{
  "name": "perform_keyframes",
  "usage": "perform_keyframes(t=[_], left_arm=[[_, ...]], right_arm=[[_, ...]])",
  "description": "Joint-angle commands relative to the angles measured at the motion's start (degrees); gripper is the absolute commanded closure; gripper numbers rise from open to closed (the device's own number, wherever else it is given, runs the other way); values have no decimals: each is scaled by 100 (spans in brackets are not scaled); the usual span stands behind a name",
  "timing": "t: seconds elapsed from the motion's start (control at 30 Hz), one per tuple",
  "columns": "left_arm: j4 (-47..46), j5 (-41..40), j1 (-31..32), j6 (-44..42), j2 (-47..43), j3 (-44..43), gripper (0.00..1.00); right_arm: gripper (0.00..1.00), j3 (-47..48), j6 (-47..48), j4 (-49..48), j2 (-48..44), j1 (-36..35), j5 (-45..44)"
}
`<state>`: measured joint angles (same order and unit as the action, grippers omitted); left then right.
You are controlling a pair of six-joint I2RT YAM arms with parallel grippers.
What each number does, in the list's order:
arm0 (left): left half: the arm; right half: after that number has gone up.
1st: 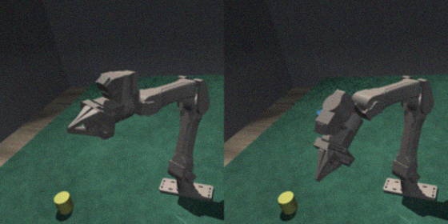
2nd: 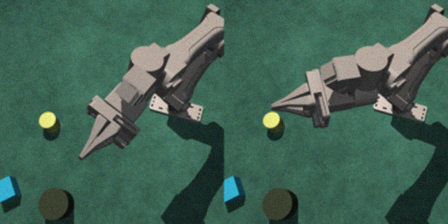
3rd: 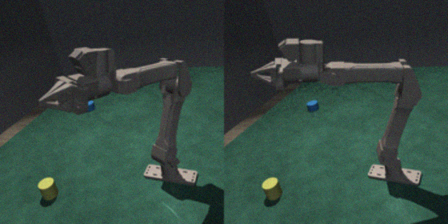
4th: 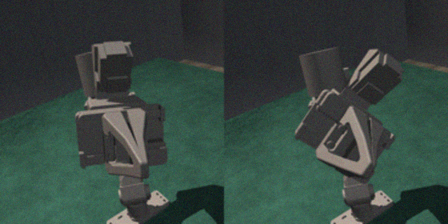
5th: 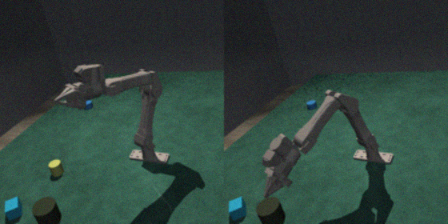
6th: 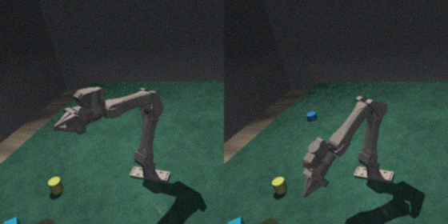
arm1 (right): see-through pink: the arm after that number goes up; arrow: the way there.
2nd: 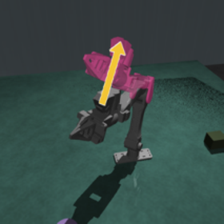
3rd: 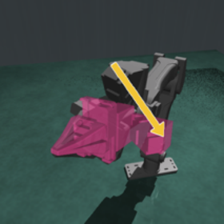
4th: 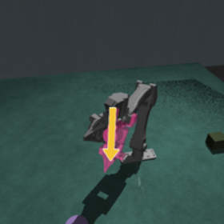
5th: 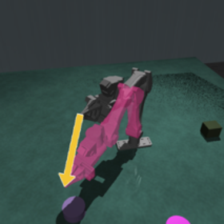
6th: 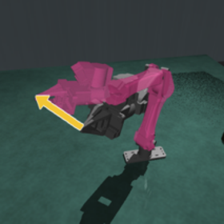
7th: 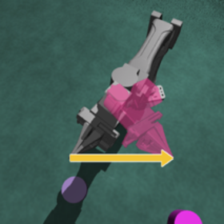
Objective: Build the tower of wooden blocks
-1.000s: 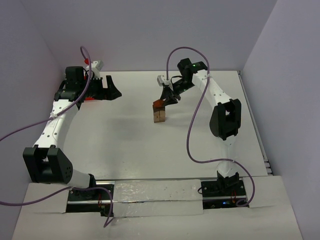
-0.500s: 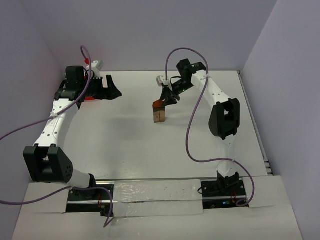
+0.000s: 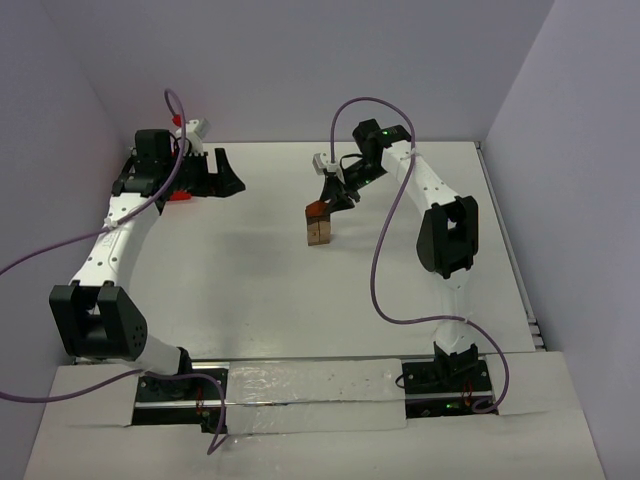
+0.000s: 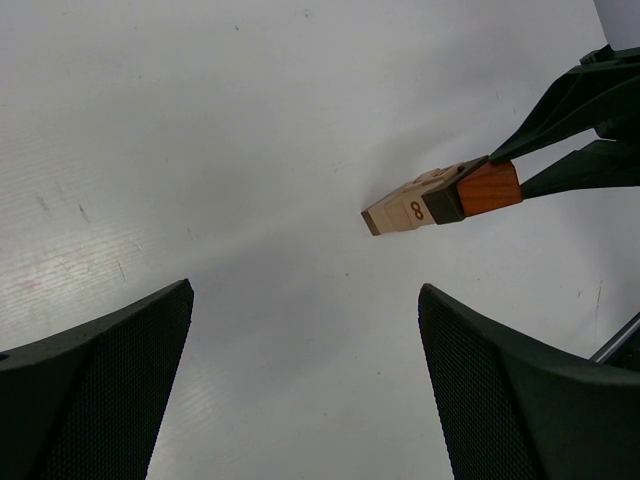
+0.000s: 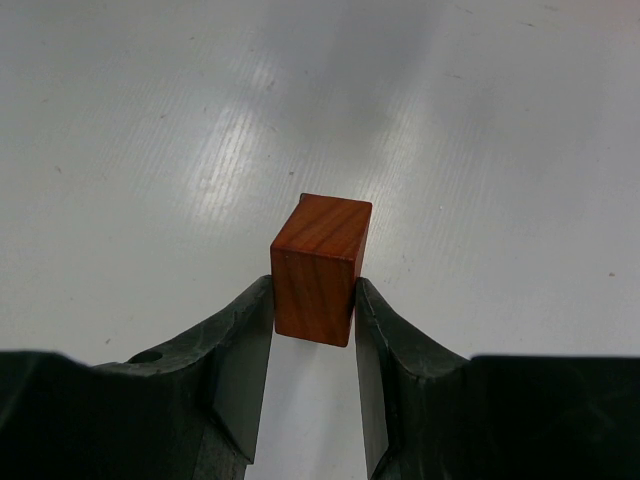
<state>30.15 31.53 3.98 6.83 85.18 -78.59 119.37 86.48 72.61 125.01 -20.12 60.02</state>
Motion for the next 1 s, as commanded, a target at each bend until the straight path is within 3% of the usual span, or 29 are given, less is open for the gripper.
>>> perform_keyframes(t=[0.0,0.13,0.37,0.77,0.87,0.93,0.97], left_arm=[[-176,96,41,-15,34,-314,1],[-176,92,41,-24,34,-314,1],[-176,79,50,-24,28,-294,1],[-159,42,50,-24,60,-327,1],[-163,27,48,2,60,-358,1],[-184,-37,41,27,69,-383,1],[-200,-41,49,36,62,-392,1]], right_arm=[[80,227,89,-28,61,-53,71],[74,227,97,-28,83,-45,62],[54,212,191,19,85,-53,71],[41,231,225,-6,15,-89,137],[24,295,110,-43,-66,-89,216],[4,355,-144,-170,-215,-89,304],[1,374,-270,-237,-268,-89,338]])
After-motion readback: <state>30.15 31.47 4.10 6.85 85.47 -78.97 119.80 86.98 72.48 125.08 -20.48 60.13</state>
